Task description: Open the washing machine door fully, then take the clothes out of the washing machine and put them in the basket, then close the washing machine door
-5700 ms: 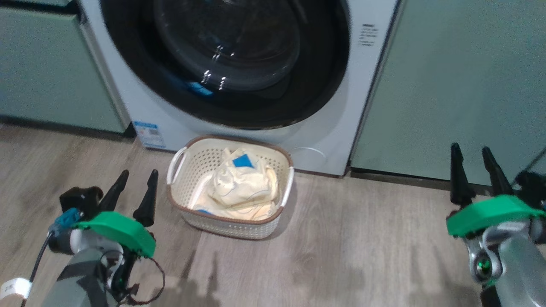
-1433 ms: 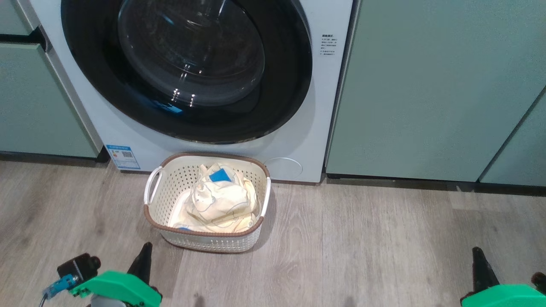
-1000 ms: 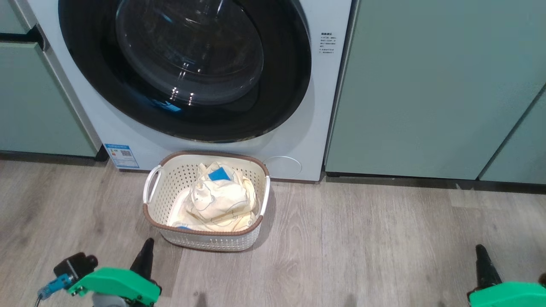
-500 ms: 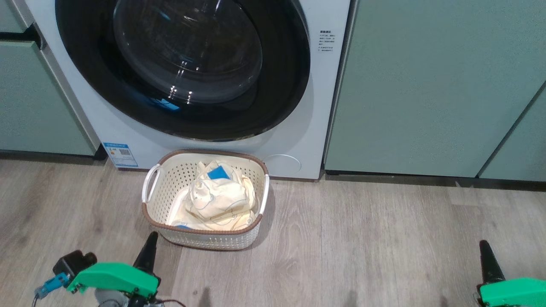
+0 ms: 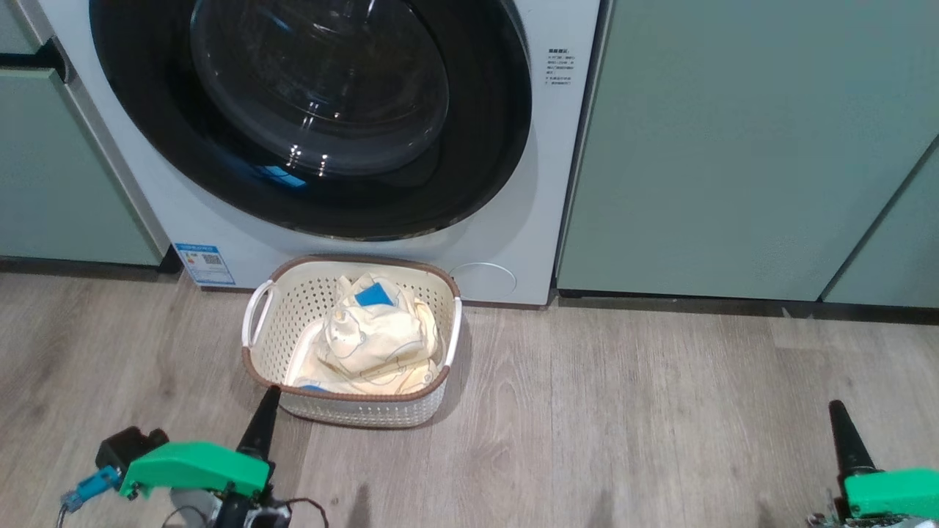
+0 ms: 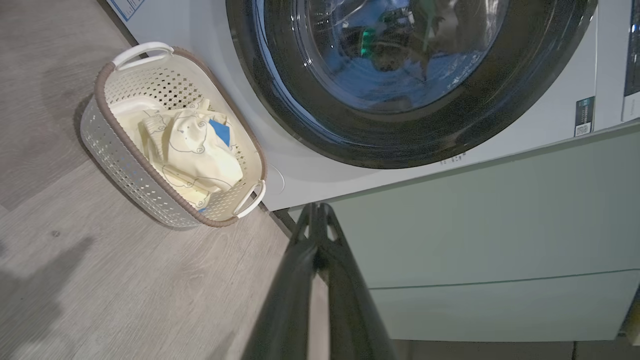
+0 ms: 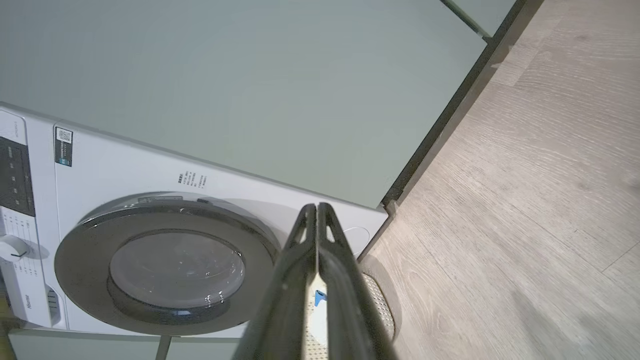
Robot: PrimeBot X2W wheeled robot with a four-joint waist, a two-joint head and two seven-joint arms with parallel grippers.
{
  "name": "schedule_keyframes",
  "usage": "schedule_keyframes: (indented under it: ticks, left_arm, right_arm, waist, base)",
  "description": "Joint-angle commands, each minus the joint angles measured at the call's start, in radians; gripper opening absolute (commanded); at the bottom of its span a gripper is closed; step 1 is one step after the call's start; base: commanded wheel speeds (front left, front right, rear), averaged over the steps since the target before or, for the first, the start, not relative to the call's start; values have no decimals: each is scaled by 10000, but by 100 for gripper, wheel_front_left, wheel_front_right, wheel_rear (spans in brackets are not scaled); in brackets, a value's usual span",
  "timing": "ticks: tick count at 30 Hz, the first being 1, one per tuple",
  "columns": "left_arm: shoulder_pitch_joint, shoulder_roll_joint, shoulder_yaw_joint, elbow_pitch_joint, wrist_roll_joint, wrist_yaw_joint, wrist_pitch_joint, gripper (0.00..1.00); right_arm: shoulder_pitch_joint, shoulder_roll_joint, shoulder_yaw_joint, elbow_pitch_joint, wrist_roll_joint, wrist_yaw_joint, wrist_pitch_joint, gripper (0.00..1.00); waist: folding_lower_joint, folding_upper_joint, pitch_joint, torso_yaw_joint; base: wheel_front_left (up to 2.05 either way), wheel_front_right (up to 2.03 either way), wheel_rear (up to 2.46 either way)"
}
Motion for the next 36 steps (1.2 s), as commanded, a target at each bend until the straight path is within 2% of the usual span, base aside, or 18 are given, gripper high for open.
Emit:
schedule_keyframes:
  ticks: [1,36]
  left_arm:
    - [-530,88,359,-430,-335,-10,106,0]
    - [-626,-309,699,-1300,-3815,-13,1135,0]
  right_arm:
    - [-573,-120,32,-444,367,24,113,0]
    - [-760,-136,-321,-1116,4108,33,1138,0]
  waist:
    - [-1,0,9,-5]
    - [-1,0,172,-91]
  base:
    - [0,0,0]
    - [0,0,0]
